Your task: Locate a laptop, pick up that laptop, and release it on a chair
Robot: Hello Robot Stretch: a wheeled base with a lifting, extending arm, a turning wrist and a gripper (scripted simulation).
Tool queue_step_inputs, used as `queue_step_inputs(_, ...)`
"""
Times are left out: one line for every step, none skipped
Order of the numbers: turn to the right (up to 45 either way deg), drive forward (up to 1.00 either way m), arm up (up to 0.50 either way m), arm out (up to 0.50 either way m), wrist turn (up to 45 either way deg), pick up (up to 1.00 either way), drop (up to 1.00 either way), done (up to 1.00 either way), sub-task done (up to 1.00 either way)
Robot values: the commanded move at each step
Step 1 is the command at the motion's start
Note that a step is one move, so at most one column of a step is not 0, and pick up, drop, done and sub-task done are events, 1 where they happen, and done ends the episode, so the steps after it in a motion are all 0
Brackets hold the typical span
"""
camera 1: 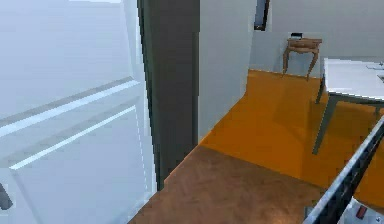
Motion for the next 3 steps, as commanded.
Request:
queue_step_inputs(0.0,0.00,0.00,0.00,45.0,0.00,0.00,0.00,0.00)
queue_step_inputs(0.0,0.00,0.00,0.00,18.0,0.00,0.00,0.00,0.00)
queue_step_inputs(0.0,0.00,-0.36,0.00,0.0,0.00,0.00,0.00,0.00)
